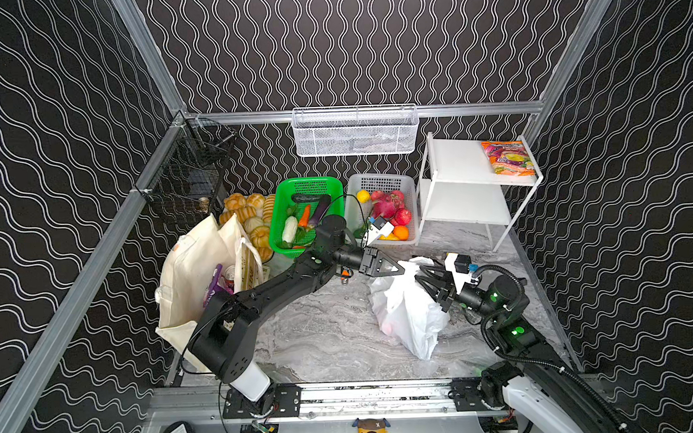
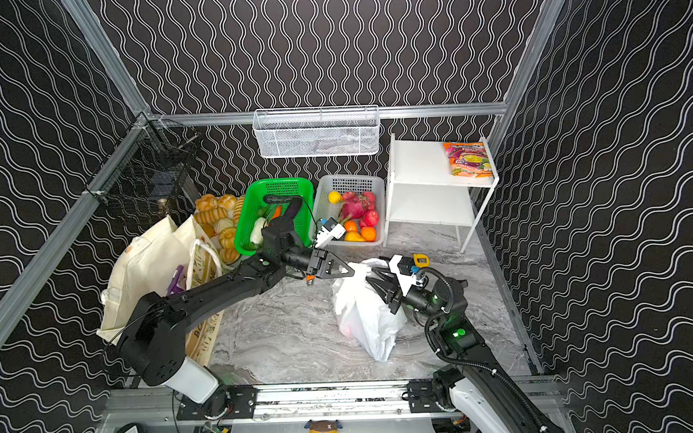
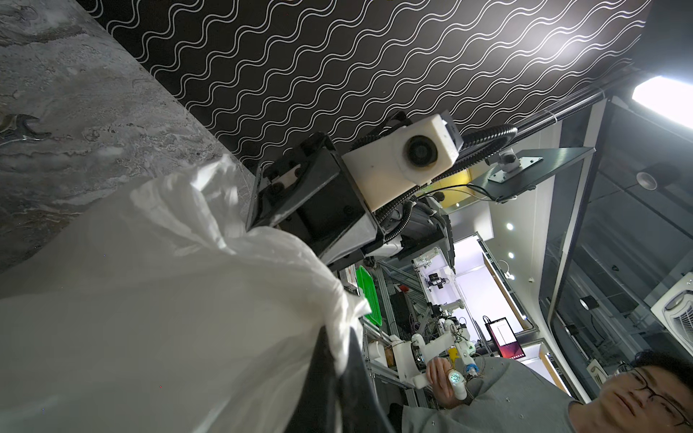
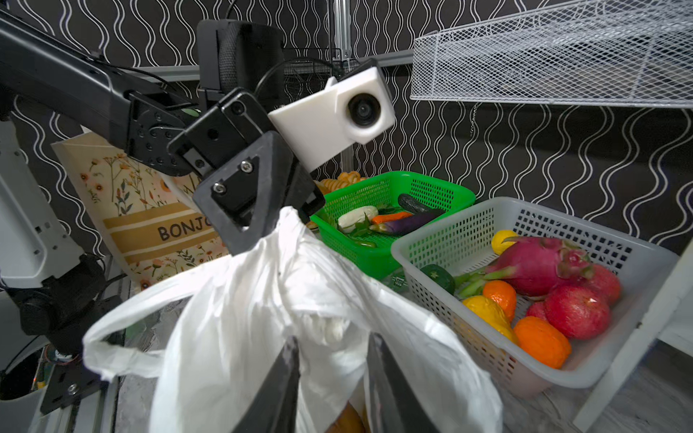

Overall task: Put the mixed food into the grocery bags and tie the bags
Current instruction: 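Draw the open left gripper back while the right gripper holds the knot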

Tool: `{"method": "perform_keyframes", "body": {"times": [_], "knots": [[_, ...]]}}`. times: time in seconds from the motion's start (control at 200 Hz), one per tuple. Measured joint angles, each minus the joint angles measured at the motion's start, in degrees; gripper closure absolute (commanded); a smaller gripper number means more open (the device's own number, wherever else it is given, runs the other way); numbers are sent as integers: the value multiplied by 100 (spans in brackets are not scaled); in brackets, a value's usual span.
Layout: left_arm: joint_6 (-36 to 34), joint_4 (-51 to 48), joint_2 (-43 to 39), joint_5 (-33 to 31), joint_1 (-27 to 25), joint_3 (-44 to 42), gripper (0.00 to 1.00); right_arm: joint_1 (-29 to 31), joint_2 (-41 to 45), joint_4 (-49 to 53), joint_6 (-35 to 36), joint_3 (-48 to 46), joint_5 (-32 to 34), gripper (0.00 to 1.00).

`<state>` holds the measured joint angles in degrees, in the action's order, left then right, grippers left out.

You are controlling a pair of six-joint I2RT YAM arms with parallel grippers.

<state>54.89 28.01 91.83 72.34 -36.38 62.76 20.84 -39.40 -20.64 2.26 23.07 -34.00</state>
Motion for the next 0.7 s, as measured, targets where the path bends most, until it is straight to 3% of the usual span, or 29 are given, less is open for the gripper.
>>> {"method": "perform_keyframes", "body": {"times": [0.095, 0.155, 0.566, 0.701], "knots": [[109, 192, 11, 28, 0, -20, 100, -39, -96, 35, 55, 66, -109, 87], [216, 348, 42, 33, 0, -46, 100, -61, -201, 37, 94, 157, -232, 88], [496, 675, 87, 92, 0, -52, 100, -68, -627, -66, 125, 407, -678, 69], [562, 772, 111, 136, 0, -52, 100, -70, -686, -181, 127, 433, -748, 84]]}}
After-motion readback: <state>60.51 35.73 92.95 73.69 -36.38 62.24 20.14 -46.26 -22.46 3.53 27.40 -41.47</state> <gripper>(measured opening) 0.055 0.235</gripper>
